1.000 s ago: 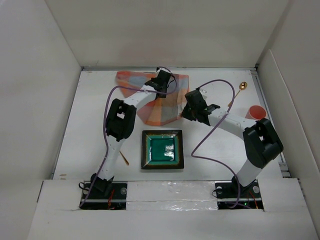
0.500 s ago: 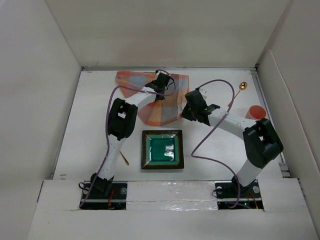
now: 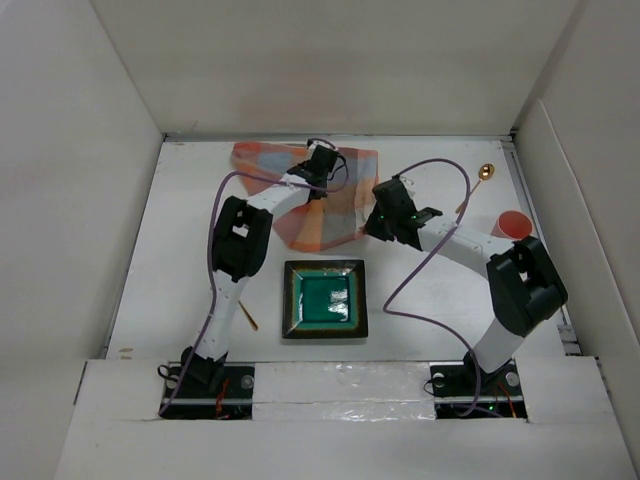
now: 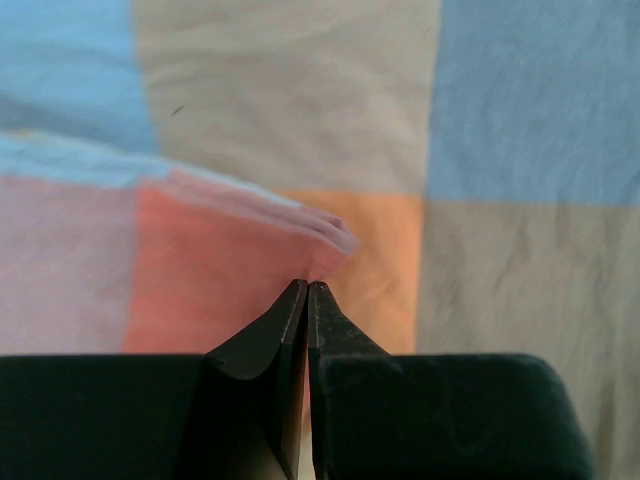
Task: Set the dinner table for one person
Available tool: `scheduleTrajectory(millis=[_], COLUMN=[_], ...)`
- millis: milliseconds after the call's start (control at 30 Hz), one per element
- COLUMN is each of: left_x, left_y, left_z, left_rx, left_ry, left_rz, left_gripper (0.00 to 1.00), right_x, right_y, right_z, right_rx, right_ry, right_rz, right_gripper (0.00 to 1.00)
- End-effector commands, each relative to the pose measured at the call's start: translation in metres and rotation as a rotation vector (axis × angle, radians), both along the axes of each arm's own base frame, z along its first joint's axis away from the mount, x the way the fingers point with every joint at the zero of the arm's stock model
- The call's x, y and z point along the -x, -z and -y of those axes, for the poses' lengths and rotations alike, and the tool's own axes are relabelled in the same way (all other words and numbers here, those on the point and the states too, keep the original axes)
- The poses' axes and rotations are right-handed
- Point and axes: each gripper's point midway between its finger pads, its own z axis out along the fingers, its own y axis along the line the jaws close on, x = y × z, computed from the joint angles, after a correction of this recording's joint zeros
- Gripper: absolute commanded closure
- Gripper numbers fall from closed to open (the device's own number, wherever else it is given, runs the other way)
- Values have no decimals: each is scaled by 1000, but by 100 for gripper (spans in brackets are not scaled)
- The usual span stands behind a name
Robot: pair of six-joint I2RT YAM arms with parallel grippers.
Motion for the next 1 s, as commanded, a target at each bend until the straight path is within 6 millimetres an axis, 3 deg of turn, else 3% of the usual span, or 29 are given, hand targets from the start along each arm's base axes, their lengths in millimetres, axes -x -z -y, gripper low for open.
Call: scheduleTrajectory(millis=[0,33,67,167,200,233,267,333,367,400,433,467,567,667,700,767,833,933,967], left_x=[-5,-6,2,12,24,31,46,64,82,92,112,122,158,182,186,183,169,135,116], left_y=[-130,-152,-190,-240,-276,-291,-324,-353,-381,-395,-422,-434,-475,-500,-503,-494,-470,-431,-410], left_z=[-18,-30,-42,-77,-88,-96,-109,-119,-127,-130,-140,-144,-158,-166,-168,-165,-160,-142,-133], left_rx=[116,142,181,269,308,326,364,388,419,442,473,488,562,616,625,621,583,538,515], left_ry=[-75,-97,-116,-191,-202,-213,-230,-244,-245,-245,-250,-248,-253,-255,-255,-246,-255,-242,-237], left_rz=[238,277,338,422,485,513,575,635,689,716,772,798,884,940,946,930,878,775,730], left_gripper=[100,100,100,100,100,100,100,100,100,100,100,100,100,100,100,100,100,100,100], right_x=[-20,-24,-27,-33,-35,-39,-33,-29,-22,-14,1,1,25,41,46,41,32,0,-20], right_y=[-42,-52,-67,-120,-133,-156,-178,-219,-234,-261,-309,-309,-371,-402,-420,-425,-426,-405,-392], right_z=[6,9,17,26,33,38,41,49,52,59,66,67,86,100,103,110,114,113,110], right_rx=[-66,-68,-72,-61,-60,-67,-67,-80,-77,-96,-116,-107,-128,-144,-162,-153,-145,-132,-131], right_ry=[15,20,33,12,20,26,13,13,2,1,1,-4,23,37,30,41,53,56,55], right_rz=[96,118,145,261,286,329,369,448,471,526,602,605,716,768,801,802,805,755,727], right_gripper=[100,100,100,100,100,100,100,100,100,100,100,100,100,100,100,100,100,100,100])
